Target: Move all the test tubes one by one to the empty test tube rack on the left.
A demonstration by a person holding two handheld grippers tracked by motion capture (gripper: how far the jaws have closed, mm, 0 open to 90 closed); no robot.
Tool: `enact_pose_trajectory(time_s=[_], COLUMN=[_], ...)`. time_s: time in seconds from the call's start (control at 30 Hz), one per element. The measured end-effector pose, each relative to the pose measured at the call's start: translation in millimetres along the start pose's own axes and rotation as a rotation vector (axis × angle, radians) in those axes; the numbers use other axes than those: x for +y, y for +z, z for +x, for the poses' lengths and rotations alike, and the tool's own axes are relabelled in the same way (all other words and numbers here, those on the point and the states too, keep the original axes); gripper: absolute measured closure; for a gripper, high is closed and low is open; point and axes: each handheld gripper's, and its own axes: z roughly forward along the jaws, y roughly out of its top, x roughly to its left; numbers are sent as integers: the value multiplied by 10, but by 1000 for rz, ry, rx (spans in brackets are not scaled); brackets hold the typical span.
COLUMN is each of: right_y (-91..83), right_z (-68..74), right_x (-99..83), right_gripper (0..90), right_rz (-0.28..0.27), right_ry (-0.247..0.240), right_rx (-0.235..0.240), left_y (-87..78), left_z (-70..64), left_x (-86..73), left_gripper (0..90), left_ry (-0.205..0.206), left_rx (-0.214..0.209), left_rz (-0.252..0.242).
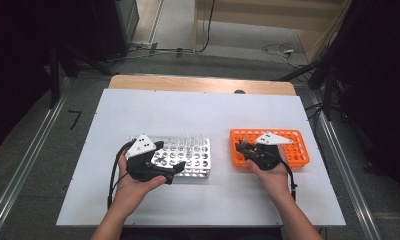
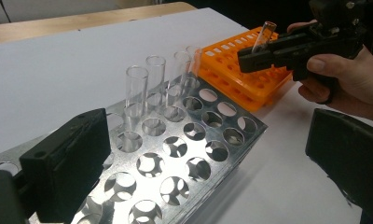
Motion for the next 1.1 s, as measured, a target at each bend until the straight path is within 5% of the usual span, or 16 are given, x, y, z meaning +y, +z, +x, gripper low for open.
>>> enact_pose_trajectory(time_s=[0.57, 1.1], right_y=[-292, -490], right_z=[-44, 154], right_x=[131, 255], right_gripper=[736, 734], right_rz=[-79, -90], right_ry=[-7, -49], right_rx=[27, 143], left_y=[-37, -75], left_z=[-27, -63], left_x=[37, 81], left_gripper=[1, 12], left_ry=[5, 12], left_rx=[0, -18], left_rz=[-16, -31])
